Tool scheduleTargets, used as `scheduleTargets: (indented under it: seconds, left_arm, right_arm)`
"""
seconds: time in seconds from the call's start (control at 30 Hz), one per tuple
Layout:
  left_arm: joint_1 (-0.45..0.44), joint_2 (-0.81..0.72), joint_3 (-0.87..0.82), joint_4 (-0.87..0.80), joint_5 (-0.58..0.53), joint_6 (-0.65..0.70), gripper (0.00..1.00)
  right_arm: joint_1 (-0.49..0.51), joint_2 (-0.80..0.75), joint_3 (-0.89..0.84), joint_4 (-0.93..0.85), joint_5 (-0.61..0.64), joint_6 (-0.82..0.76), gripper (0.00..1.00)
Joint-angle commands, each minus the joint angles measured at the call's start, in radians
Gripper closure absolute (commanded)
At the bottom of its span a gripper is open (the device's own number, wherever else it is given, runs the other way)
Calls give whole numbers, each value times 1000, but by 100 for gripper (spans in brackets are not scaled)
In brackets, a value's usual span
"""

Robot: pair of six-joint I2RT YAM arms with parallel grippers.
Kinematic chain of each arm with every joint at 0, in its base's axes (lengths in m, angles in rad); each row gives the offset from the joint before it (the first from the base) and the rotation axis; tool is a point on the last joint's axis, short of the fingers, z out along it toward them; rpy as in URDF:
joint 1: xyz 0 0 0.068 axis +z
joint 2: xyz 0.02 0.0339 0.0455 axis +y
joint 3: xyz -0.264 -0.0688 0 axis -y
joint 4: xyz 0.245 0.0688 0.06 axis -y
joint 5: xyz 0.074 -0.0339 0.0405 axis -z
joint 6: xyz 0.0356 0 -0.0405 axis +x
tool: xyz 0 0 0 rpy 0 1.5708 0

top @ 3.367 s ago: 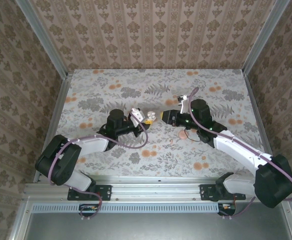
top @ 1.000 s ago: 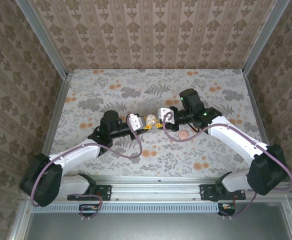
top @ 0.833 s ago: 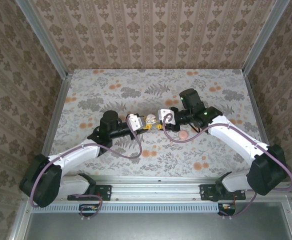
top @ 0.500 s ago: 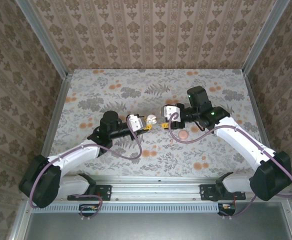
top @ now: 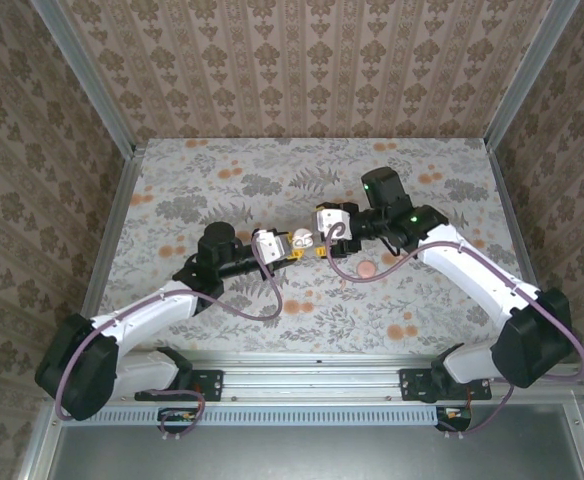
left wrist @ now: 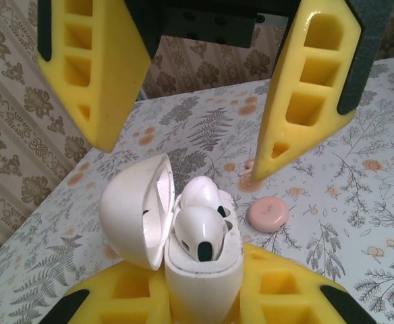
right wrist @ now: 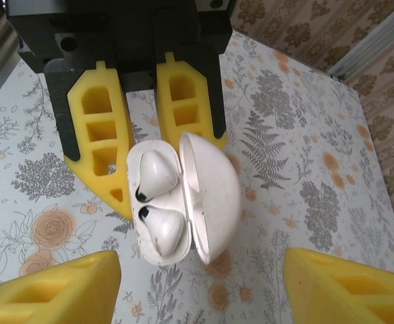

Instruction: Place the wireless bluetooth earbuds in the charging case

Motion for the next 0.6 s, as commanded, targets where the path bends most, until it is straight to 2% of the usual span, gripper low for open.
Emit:
scheduleTargets:
  seconds: [0.0,0.3,0.57]
  left_arm:
    - [-10,-21,5,-24,6,30,93]
    - [-13,-23,6,-29,5,32,93]
    - [-12,-30,6,-32,-4,30,93]
  right_arm:
    - [18,47,47,-55,-28,-37,34]
    - [41,109,127,-192,-66,-90,38]
    - [41,43,112,-255,-45,-93,46]
